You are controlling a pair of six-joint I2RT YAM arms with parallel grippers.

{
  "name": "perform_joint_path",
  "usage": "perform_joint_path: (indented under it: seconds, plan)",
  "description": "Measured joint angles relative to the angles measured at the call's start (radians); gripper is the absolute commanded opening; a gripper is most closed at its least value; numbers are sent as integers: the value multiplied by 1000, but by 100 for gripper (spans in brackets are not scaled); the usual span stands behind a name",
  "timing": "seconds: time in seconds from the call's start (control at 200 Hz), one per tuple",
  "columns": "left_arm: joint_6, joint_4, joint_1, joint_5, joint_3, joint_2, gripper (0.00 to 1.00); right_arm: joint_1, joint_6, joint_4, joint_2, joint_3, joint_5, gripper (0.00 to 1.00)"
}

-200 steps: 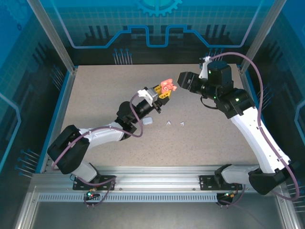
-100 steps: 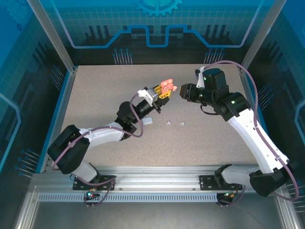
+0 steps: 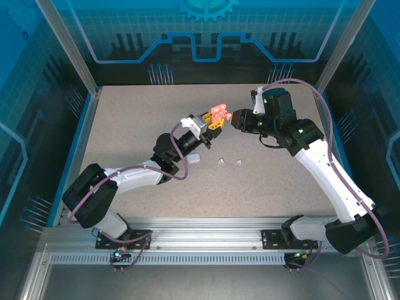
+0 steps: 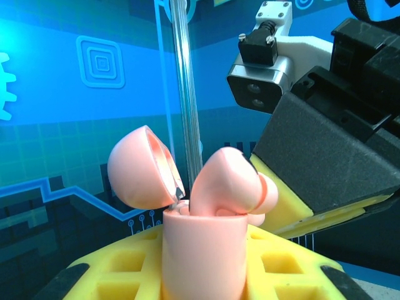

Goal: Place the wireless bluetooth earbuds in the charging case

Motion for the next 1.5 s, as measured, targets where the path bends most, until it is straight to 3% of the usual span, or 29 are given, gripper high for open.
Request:
perform_joint_path:
  seconds: [0.78,1.29,1.501]
  plan:
    - [-23,0,0,0,-1,8,0,-42,26,18,-21,34,-41,33]
    - [-24,2,0,-16,-27,8,0,-61,27,26,-13,-127,-10,34]
    - [-33,12,0,-30,-66,10,0,-66,26,28,-18,-128,-51,34]
